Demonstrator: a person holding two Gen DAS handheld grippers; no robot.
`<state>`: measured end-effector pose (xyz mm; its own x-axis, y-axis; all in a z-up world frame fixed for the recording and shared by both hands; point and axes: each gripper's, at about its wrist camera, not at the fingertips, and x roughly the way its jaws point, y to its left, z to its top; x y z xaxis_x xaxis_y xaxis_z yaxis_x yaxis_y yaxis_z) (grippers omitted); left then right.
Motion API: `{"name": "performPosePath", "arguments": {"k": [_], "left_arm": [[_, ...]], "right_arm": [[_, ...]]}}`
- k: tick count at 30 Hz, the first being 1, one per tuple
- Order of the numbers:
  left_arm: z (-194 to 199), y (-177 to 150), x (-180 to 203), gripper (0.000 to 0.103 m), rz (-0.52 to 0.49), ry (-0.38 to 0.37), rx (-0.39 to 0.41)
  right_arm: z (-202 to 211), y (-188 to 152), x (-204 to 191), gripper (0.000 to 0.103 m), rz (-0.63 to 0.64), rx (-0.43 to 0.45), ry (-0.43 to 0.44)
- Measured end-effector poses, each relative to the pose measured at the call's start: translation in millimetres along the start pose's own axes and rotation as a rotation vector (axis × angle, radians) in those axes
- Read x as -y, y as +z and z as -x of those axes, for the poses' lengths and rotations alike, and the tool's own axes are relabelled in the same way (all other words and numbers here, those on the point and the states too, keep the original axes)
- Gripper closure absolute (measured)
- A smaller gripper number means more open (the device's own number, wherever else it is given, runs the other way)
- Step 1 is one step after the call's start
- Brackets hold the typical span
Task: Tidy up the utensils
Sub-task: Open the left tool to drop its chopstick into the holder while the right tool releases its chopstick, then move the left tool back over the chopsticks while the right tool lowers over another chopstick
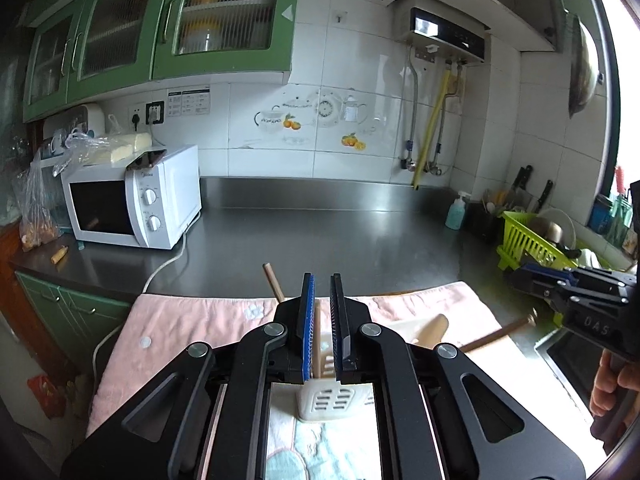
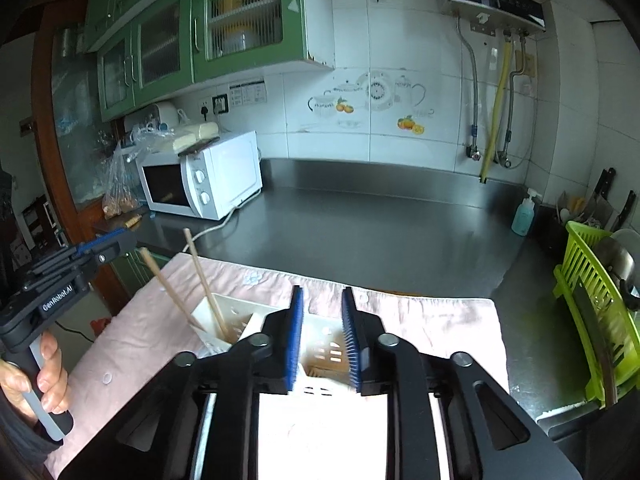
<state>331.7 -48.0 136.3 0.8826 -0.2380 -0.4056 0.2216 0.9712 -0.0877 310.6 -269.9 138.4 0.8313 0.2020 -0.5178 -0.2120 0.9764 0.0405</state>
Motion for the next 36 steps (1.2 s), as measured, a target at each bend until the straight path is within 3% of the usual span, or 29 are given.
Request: {"name": "performPosePath", "arguments": {"k": [7, 9, 13, 17, 26, 36], "left_arm": [[51, -25, -1, 0.079, 0.000, -0.006, 0.005], [68, -36, -1, 0.069, -0.014, 0.008, 0.004], [100, -61, -1, 0.068, -0.035, 0.023, 0.004], [125, -90, -6, 0.049, -0.032, 0.037, -0.020], [152, -148, -21, 0.044, 0.021, 0.043, -0.070], [158, -191, -22, 0.044, 0.006, 0.058, -0.122]], "right_arm": [[49, -45, -20, 0.075, -0.009, -0.010, 0.009], [60, -69, -28, 0.075, -0.018, -0.037, 0.021], [76, -123, -45, 0.075, -0.037, -0.097, 0.041], [85, -179, -65, 0.075, -0.046, -0.158, 0.034], [88, -278, -92, 0.075, -0.142, -0.311, 0.042], [82, -317, -111, 0.080, -0.211, -0.375, 0.024]]}}
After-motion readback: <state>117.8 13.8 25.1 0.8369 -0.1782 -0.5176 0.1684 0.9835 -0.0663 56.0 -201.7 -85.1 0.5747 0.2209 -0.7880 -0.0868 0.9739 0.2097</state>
